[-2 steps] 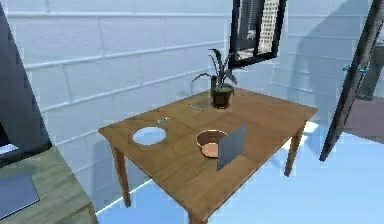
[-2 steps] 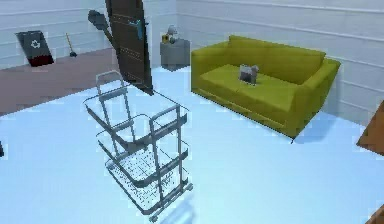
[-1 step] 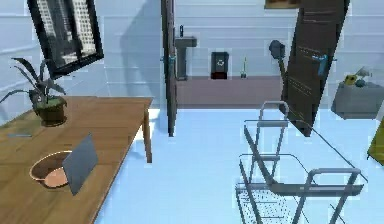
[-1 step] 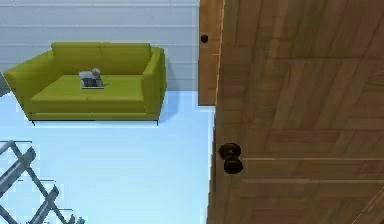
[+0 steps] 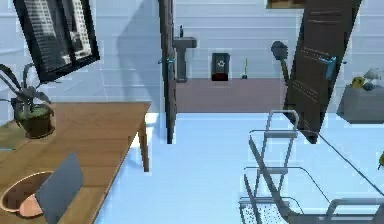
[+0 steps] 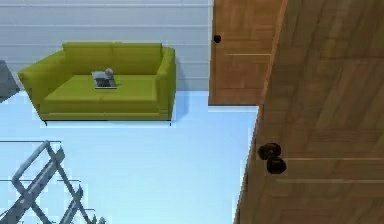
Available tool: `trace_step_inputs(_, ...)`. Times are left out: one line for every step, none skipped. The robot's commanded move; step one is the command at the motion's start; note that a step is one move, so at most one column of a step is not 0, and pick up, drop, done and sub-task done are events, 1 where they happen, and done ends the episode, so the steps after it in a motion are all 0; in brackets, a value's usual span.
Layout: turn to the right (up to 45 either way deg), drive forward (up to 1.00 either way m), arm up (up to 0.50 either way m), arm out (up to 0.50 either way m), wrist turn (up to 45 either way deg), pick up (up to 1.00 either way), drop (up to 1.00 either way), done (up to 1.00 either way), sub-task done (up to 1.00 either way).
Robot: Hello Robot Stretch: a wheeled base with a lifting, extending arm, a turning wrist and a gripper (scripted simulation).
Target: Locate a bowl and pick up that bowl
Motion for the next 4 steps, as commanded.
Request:
trace_step_inputs(-45.0,0.00,0.00,0.00,0.0,0.00,0.00,0.00,0.00)
trace_step_inputs(-45.0,0.00,0.00,0.00,0.0,0.00,0.00,0.00,0.00)
trace_step_inputs(-39.0,0.00,0.00,0.00,0.0,0.00,0.00,0.00,0.00)
trace_step_inputs(0.0,0.00,0.50,0.00,0.0,0.00,0.00,0.00,0.00)
